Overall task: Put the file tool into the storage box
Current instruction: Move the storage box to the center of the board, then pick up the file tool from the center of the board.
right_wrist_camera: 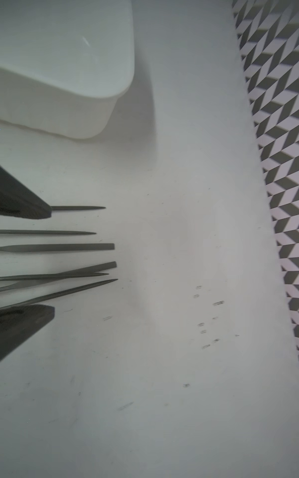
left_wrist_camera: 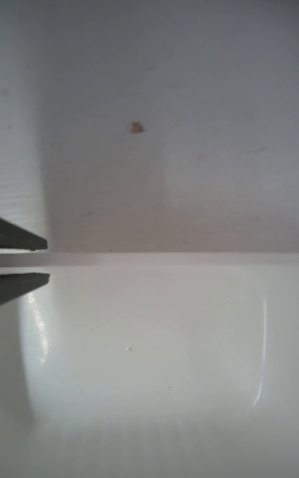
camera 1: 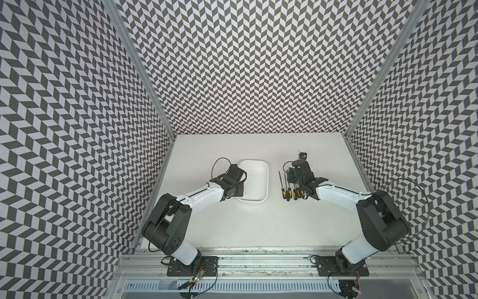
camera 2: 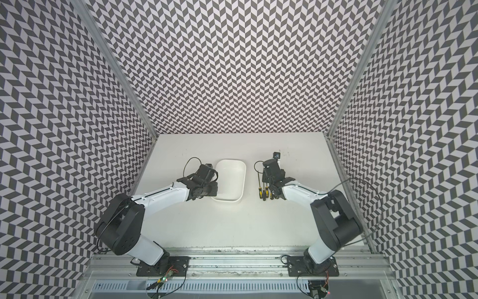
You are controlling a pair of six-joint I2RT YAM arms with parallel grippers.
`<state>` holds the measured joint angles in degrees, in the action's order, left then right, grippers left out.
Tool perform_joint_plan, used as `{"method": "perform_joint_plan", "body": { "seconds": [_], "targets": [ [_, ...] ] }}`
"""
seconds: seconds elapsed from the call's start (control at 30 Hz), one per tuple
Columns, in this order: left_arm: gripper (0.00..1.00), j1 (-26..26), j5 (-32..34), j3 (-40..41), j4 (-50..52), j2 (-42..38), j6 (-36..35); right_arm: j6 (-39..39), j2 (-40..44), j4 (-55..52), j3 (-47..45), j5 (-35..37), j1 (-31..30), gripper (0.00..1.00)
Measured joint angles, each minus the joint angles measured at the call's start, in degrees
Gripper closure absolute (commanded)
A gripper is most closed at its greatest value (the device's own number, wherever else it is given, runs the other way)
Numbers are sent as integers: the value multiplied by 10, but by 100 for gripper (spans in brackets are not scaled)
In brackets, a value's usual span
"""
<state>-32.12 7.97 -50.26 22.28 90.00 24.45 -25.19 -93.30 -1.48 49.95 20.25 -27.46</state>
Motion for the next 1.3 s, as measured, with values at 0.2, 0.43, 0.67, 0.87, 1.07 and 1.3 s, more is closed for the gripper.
{"method": "perform_joint_plan", "body": {
  "seconds": [0.2, 0.43, 0.67, 0.87, 1.07, 1.3],
  "targets": [
    [34, -5, -19, 29, 26, -2, 4, -15, -30, -46, 0, -61, 0, 43],
    [0, -5, -23, -29, 35, -21, -3, -15, 10, -54, 0, -107, -5, 43],
    [0, -5, -11, -108, 34, -55, -7, -8, 13, -87, 35, -140, -20, 46],
    [0, 51, 7, -94, 1, -116, -4, 6, -25, -108, 81, -165, -48, 47],
    [0, 148, 1, -70, -18, -125, -1, 9, -75, -143, 97, -167, -56, 48],
    [0, 177, -16, -56, -22, -131, 1, 18, -86, -168, 97, -140, -56, 48]
  ]
}}
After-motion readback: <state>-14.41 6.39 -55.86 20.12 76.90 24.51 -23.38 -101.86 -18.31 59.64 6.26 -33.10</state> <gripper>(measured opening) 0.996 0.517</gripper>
